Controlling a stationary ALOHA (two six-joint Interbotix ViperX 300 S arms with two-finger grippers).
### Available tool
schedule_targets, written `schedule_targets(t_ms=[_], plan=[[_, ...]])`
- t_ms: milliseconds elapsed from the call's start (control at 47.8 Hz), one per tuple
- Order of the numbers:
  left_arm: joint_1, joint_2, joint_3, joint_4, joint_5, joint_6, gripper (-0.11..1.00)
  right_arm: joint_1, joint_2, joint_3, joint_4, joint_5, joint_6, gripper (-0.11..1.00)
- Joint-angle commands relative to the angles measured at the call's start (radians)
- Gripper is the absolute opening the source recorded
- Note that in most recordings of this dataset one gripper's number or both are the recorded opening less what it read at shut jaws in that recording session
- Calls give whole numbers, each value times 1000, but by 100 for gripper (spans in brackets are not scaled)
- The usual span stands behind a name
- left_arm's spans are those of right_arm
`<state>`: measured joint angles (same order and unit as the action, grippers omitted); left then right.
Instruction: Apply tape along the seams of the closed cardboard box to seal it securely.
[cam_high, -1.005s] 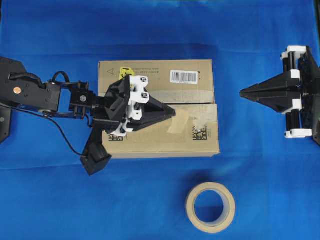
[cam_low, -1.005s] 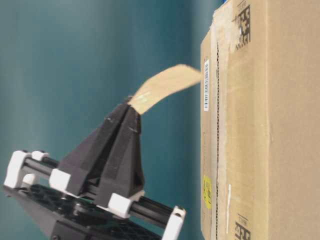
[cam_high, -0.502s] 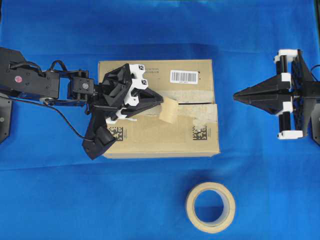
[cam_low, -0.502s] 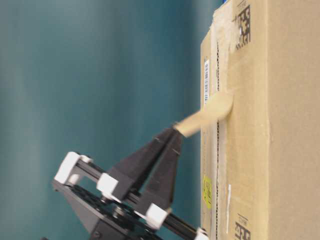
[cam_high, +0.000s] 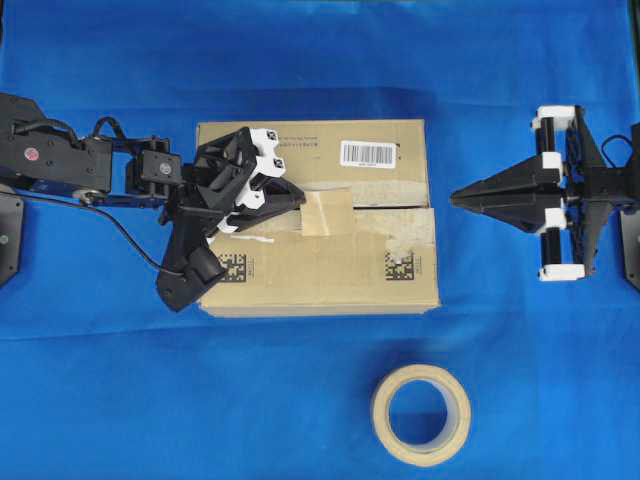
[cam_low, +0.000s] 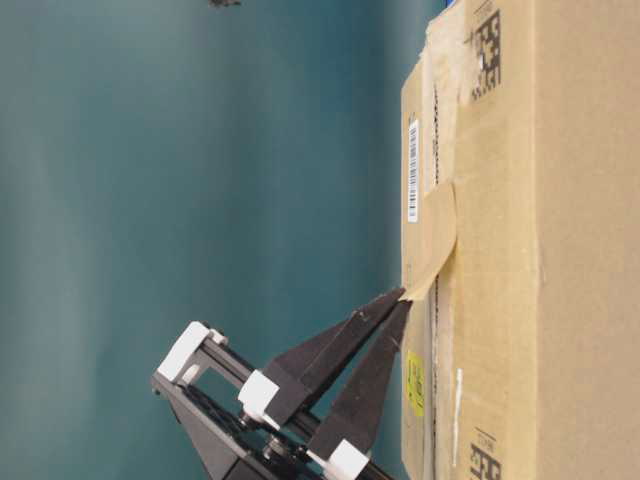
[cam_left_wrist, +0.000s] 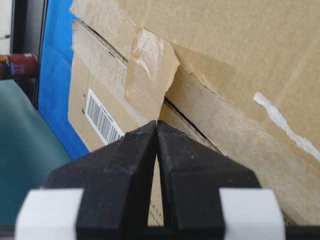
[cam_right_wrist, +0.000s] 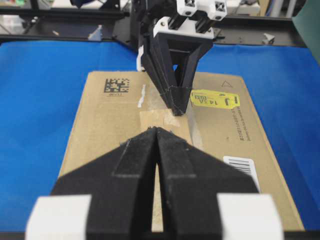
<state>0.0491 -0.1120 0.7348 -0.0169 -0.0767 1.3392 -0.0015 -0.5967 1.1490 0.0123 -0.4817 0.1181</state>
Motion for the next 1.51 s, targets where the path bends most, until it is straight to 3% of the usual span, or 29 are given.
schedule_targets(t_ms=[0, 398, 733, 858, 1047, 1089, 1340, 1486], plan=[[9, -26, -3, -2, -3, 0, 0, 0, 9, -26, -2, -15, -2, 1], [2, -28, -2, -2, 28, -2, 0, -2, 94, -60, 5, -34, -2, 1], [-2, -29, 3, -2, 31, -2, 0, -40, 362, -262, 6, -5, 2, 1], [-2, -29, 0, -2, 38, -2, 0, -43, 422, -330, 8, 49, 2, 13], [-2, -29, 0, -2, 38, 0, 0, -41, 462, -376, 6, 86, 2, 57], [-2, -29, -2, -2, 40, 0, 0, -41, 462, -377, 6, 86, 2, 62], [-3, -29, -2, -2, 38, 0, 0, -43, 485, -385, 6, 78, 0, 52], [-2, -29, -2, -2, 38, 0, 0, -43, 531, -402, 6, 77, 0, 52]])
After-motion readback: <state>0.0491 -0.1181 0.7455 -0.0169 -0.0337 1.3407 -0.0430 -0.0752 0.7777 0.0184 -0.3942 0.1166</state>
